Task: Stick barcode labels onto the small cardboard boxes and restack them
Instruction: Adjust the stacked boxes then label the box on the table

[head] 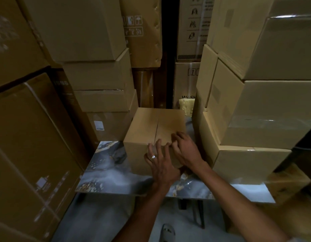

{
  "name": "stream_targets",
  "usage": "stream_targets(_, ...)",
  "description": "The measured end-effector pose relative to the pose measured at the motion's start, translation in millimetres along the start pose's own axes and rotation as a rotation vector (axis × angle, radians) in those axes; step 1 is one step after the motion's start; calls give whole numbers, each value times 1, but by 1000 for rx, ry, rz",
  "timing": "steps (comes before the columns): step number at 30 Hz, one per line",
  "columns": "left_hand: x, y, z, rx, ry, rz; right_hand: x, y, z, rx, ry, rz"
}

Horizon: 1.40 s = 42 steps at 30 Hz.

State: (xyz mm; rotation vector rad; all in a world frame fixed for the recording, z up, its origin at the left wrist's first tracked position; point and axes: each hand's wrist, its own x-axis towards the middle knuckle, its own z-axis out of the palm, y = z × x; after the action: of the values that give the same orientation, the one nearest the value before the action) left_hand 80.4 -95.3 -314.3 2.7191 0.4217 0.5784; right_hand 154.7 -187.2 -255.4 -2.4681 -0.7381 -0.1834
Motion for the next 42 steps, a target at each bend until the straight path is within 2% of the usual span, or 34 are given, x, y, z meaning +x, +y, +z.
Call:
stream_targets(3,10,5,-1,-3,79,-67,2,-2,-5,33,34,-5)
stream_targets(6,17,3,-2,-27,121,-61,5,-2,-10,47,33,5)
stream_targets(10,17,-17,-5,-28,106,18,6,-4,-22,47,5,25)
stream_targets(14,14,-75,-22,-2,68,198,16,-5,-37,149,-155,-25)
stream_targets(17,15,-126,-49,-42,40,271,30,-9,-40,136,-114,-76)
stream_targets(20,21,-173,-77,-45,48,177,40,-10,-36,101,-52,-109)
stream_targets(23,26,-197,-96,9,109,21,31,-13,-19,41,-184,-152)
stream_targets(25,22,-191,-95,27,136,1,16,-16,2,30,-250,-124)
stream_targets(29,4,-147,-70,32,72,59,-9,-32,22,104,-175,-8)
stream_targets(32,-3,-124,-57,-124,36,-21,-28,-53,16,141,-75,-53)
stream_targets(36,18,-133,-72,-442,38,-89,-52,-66,5,29,83,-120)
stream_targets(39,46,-156,-87,-573,-20,-26,-56,-67,6,65,13,-149)
stream_targets(42,60,-153,-96,-663,-77,-61,-48,-57,2,255,-80,-118)
